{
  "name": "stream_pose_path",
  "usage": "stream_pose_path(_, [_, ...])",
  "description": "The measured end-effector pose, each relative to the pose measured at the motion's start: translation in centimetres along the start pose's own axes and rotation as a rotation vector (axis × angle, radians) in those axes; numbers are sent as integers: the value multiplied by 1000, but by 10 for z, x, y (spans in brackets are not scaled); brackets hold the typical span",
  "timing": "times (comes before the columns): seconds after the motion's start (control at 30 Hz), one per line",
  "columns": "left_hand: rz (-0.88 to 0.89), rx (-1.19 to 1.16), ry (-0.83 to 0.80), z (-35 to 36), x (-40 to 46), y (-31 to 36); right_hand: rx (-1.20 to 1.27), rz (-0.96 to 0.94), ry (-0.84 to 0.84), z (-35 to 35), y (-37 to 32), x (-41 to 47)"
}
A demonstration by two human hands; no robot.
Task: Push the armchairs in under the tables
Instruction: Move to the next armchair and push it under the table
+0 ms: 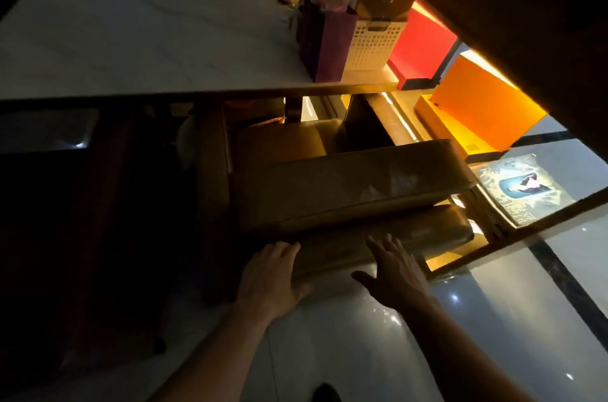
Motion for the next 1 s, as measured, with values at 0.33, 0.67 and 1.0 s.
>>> stream_pose_path(0.33, [-206, 108, 101, 78, 36, 11, -82, -155, 8, 49, 81, 96])
stream_pose_path(0.67, [-143, 259, 245, 82, 41, -8, -112, -184, 94, 70, 78, 116])
stream_pose_path(1.0, [-76, 272, 278, 79, 44, -28, -181, -180, 88, 73, 68, 117])
Point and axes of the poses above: each hand's wrist, its own x-axis towards the middle knuckle, its own z-axis out of the palm, y = z × x, the point moved 2 cm from there along x, towards the middle knuckle, and after that the axes turned 7 degrees about -x, right-handed, at the moved point
